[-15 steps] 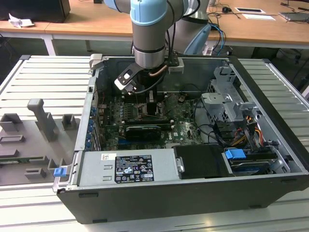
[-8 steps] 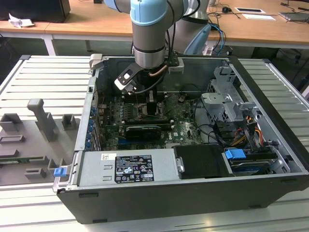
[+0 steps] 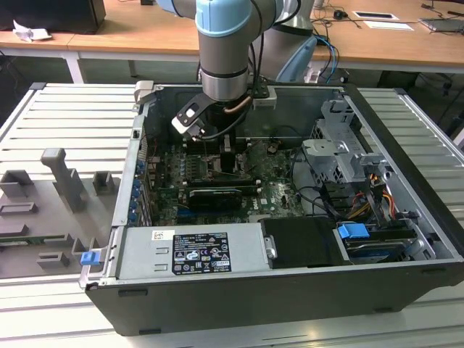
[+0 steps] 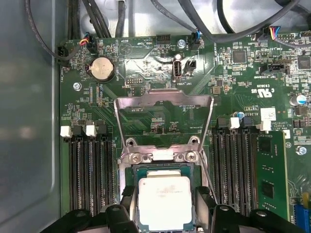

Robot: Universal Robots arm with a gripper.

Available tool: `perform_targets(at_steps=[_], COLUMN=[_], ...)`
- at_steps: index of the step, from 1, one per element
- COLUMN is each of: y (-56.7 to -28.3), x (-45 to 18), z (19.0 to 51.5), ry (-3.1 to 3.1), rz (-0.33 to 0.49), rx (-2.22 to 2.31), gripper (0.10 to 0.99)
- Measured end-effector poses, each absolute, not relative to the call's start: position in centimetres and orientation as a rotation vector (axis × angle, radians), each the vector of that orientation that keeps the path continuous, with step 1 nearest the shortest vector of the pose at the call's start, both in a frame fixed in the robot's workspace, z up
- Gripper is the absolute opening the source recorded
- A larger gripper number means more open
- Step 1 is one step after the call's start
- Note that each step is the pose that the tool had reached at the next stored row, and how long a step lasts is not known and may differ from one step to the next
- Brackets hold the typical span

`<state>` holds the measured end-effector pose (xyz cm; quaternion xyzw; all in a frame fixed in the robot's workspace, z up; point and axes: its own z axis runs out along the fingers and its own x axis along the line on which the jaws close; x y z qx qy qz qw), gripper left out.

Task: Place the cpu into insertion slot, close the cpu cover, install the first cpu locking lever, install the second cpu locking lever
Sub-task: 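Place the cpu into insertion slot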

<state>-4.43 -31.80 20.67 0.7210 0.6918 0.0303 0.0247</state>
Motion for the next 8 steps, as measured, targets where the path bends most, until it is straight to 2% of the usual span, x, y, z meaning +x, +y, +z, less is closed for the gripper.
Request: perform_targets(at_steps=[2,3,4,7,8], y=[-31.8,-31.79,-31.79,-31.8,-31.8], x=[-4.42,-4.42,-4.42,-4.41,-4.41], z=[20.8,20.85,20.86,21.03,21.11], ry=[2.14,2.139,2.139,2.136,2.136], rz=[0.094,0.093,0.091,0.084,0.083], rx=[2.23,2.23,2.229,2.226,2.225], gripper=[0.588,0.459,0.459,0.278,0.278])
